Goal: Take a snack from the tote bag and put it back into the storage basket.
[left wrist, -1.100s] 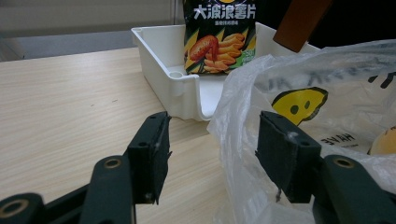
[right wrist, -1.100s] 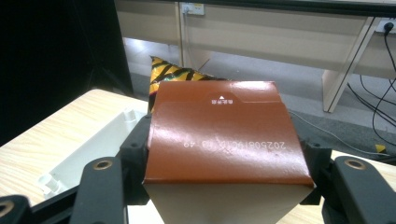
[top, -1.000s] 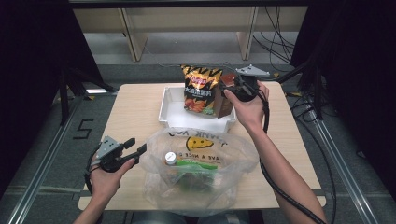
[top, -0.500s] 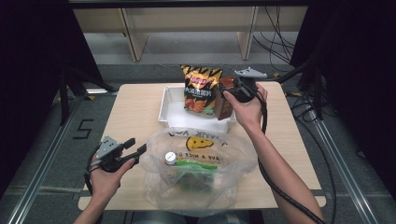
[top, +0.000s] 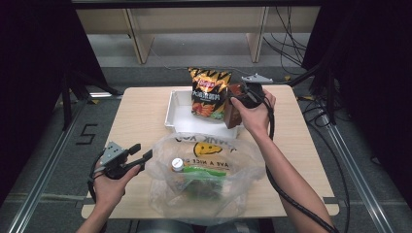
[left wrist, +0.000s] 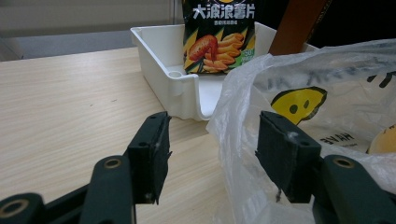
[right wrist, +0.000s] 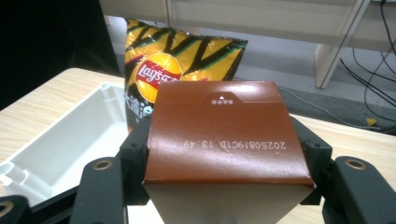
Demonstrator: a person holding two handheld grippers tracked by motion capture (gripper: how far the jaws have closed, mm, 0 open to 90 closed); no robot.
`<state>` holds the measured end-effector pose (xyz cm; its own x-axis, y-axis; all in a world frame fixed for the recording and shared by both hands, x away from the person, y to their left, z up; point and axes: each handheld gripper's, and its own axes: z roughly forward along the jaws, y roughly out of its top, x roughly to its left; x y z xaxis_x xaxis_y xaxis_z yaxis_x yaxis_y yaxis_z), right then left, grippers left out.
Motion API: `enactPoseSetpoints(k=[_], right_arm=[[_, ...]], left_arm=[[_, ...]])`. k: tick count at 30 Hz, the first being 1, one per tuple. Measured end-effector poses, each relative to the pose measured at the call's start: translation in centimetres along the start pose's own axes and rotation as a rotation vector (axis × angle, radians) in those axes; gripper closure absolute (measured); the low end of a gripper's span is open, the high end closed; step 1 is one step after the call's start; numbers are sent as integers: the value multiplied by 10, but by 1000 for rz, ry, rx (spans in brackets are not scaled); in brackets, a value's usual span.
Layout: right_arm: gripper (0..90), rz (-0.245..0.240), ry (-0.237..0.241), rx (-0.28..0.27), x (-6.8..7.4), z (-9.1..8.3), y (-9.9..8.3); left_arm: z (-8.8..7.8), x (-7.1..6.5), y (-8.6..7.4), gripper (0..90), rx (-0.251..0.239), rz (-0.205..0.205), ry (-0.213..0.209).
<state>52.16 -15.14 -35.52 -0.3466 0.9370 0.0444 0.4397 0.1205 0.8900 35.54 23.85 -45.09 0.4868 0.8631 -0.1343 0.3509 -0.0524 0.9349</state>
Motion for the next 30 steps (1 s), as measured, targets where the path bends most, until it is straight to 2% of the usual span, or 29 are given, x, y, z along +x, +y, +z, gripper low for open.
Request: enactPoseSetpoints(k=[1, 3, 4, 6, 11, 12, 14, 16, 27, 28, 30], right_arm=[[390, -15, -3, -2, -1, 1, -1], [390, -13, -6, 2, -1, 4, -1], [389, 8, 0, 9, 2, 4, -2], [389, 9, -19, 13, 3, 5, -2], [389, 11, -11, 18, 3, 7, -3], [388, 29, -17, 22, 4, 7, -4], [388, 7, -20, 20, 3, 8, -3], [388, 4, -19, 25, 2, 9, -4], [386, 39, -32, 39, 4, 14, -8], [386, 22, -32, 30, 3, 16, -9], [386, 29, -28, 37, 3, 17, -9]], left_arm=[[0, 0, 0, 438, 0, 1, 0], [0, 0, 0, 438, 0, 1, -1], [0, 0, 0, 438, 1, 3, -1], [0, 0, 0, 438, -2, 1, -4], [0, 0, 0, 438, 1, 2, -2], [0, 0, 0, 438, 1, 2, -1], [0, 0, 0, 438, 0, 1, -1], [0, 0, 0, 438, -4, 0, -5], [0, 0, 0, 438, -3, 0, -3], [0, 1, 0, 438, -2, 2, -7], [0, 1, 0, 438, -3, 2, -7]])
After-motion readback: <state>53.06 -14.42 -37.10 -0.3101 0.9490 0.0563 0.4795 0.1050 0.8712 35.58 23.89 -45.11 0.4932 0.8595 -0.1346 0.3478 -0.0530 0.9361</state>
